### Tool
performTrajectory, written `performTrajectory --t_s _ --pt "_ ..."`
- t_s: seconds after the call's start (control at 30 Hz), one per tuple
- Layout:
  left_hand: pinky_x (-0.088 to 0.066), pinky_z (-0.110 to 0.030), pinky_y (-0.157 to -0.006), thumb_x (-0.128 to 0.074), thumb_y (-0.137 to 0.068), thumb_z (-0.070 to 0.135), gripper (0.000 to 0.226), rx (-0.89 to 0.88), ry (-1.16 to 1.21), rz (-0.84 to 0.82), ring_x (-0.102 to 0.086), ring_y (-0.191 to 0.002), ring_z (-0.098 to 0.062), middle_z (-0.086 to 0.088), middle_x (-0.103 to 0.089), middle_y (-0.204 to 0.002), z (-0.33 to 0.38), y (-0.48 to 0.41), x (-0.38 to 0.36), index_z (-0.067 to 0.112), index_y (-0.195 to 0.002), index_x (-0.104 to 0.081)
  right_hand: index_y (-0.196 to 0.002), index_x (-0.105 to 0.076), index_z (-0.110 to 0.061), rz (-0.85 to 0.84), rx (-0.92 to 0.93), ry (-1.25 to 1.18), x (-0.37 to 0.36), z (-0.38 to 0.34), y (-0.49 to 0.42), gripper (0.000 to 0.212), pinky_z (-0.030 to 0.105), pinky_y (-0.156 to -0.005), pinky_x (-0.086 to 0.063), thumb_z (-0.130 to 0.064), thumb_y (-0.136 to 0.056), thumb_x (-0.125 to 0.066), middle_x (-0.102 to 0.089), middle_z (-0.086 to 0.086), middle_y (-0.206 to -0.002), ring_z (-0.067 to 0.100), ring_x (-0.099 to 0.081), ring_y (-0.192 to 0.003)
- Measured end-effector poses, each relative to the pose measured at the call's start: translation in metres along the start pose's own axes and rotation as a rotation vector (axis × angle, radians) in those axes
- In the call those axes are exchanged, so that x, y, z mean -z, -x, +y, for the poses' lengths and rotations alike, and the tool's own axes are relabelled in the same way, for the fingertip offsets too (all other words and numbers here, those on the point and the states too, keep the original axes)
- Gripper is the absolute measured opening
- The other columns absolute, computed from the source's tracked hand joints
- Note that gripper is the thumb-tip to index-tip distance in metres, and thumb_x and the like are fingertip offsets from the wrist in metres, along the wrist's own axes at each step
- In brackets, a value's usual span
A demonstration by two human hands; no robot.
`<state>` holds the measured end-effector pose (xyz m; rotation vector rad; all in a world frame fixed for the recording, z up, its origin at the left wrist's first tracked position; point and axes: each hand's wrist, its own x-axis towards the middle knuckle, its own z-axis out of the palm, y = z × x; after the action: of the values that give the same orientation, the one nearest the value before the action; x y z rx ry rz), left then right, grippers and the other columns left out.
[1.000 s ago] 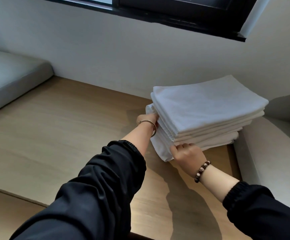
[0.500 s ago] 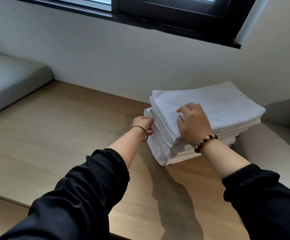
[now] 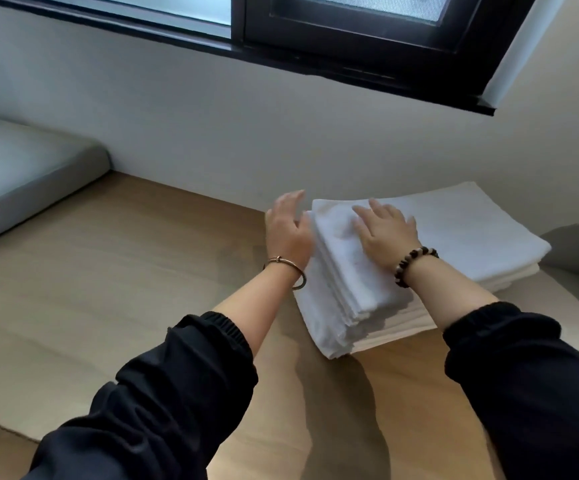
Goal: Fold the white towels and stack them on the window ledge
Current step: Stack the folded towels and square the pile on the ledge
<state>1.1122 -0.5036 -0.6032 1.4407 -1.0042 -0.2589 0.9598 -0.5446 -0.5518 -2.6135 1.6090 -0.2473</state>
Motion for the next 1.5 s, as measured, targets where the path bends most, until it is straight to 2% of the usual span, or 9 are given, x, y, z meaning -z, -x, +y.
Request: performTrajectory --t_s 0.07,0.17,0.5,0.7,0.87,1.0,1.13,1.27,1.5 --pt "-0.021 -0.035 -0.113 -0.032 -0.093 0.029 0.05 -0.289 -0.343 -0.304 -0.028 -0.138 -0.02 -0.003 -0.042 -0.146 0.007 -0.007 -0.003 0.016 -0.139 -0.047 -0.151 -0.009 -0.033 -0.115 -0.027 0.13 -0.014 0.005 -0.002 0.051 0.054 -0.114 0.001 -0.036 -0.101 -0.019 0.001 -0.004 -0.16 0.02 0.001 -0.147" --pt "-0.007 -0.041 -0.117 -0.025 -0.1 0.034 0.053 -0.319 -0.783 -0.632 -0.006 -0.146 -0.016 0.003 -0.02 -0.157 -0.014 -0.005 -0.009 0.018 -0.15 -0.021 -0.151 0.0 -0.036 -0.156 -0.027 0.101 -0.028 0.01 -0.002 0.053 0.052 -0.114 0.005 -0.039 -0.101 -0.017 0.009 -0.007 -0.16 0.017 0.009 -0.146" --pt "-0.004 -0.043 -0.117 -0.025 -0.102 0.031 0.054 -0.121 -0.563 -0.651 0.001 -0.146 -0.012 0.006 -0.003 -0.16 -0.026 0.009 -0.005 0.019 -0.152 -0.008 -0.152 -0.005 -0.031 -0.138 -0.028 0.098 -0.03 0.006 -0.002 0.053 0.05 -0.115 0.003 -0.037 -0.101 -0.02 0.004 -0.006 -0.16 0.016 0.005 -0.147" --pt "-0.022 -0.028 -0.113 -0.04 -0.097 0.022 0.054 -0.024 -0.107 -0.475 -0.024 -0.14 -0.014 -0.003 -0.029 -0.152 -0.047 0.05 0.014 0.015 -0.149 -0.026 -0.121 -0.059 -0.001 0.424 -0.178 -0.399 -0.028 0.025 0.054 0.035 0.03 -0.111 -0.019 -0.013 -0.095 -0.039 -0.042 0.018 -0.143 0.029 -0.033 -0.135" --pt "-0.048 -0.022 -0.079 -0.046 -0.089 -0.004 0.034 0.538 0.06 -0.462 -0.061 -0.098 -0.022 -0.014 -0.066 -0.11 -0.078 0.109 0.01 -0.001 -0.119 -0.061 -0.1 -0.059 0.008 0.797 -0.373 -0.55 -0.068 0.026 0.128 0.021 0.002 -0.088 -0.024 0.008 -0.082 -0.048 -0.052 0.025 -0.106 0.025 -0.045 -0.098" --pt "-0.044 -0.007 -0.058 -0.049 -0.088 -0.006 0.031 0.686 0.195 -0.439 -0.058 -0.085 -0.011 -0.006 -0.065 -0.098 -0.079 0.125 0.009 0.002 -0.111 -0.067 -0.092 -0.064 0.001 0.357 -0.704 -0.894 -0.113 0.019 0.141 0.012 0.024 -0.068 -0.035 0.001 -0.088 -0.052 -0.06 0.015 -0.09 0.02 -0.053 -0.082" --pt "-0.042 -0.021 -0.056 -0.045 -0.092 -0.002 0.029 0.806 0.308 -0.422 -0.058 -0.076 -0.01 -0.005 -0.065 -0.092 -0.078 0.114 0.011 0.002 -0.112 -0.066 -0.08 -0.061 0.0 -0.104 -0.831 -1.453 -0.135 -0.005 0.138 0.015 0.022 -0.042 -0.048 -0.006 -0.093 -0.055 -0.063 0.013 -0.064 0.015 -0.059 -0.046" --pt "-0.04 -0.025 -0.059 -0.048 -0.093 0.004 0.017 0.867 0.455 -0.349 -0.056 -0.07 -0.013 -0.003 -0.061 -0.08 -0.064 0.086 0.015 0.01 -0.099 -0.063 -0.08 -0.055 -0.003 -0.12 -1.015 -1.912 -0.126 -0.014 0.131 0.021 0.016 -0.038 -0.046 -0.011 -0.097 -0.045 -0.063 0.006 -0.05 0.01 -0.057 -0.037" --pt "-0.054 -0.026 -0.05 -0.066 -0.085 0.002 0.035 0.969 0.351 -0.385 -0.06 -0.062 -0.019 -0.014 -0.06 -0.083 -0.059 0.083 -0.001 0.0 -0.118 -0.052 -0.081 -0.058 -0.007 -0.049 -0.939 -1.827 -0.112 -0.006 0.131 0.013 0.018 -0.041 -0.048 -0.013 -0.093 -0.055 -0.059 0.007 -0.069 0.011 -0.059 -0.044"
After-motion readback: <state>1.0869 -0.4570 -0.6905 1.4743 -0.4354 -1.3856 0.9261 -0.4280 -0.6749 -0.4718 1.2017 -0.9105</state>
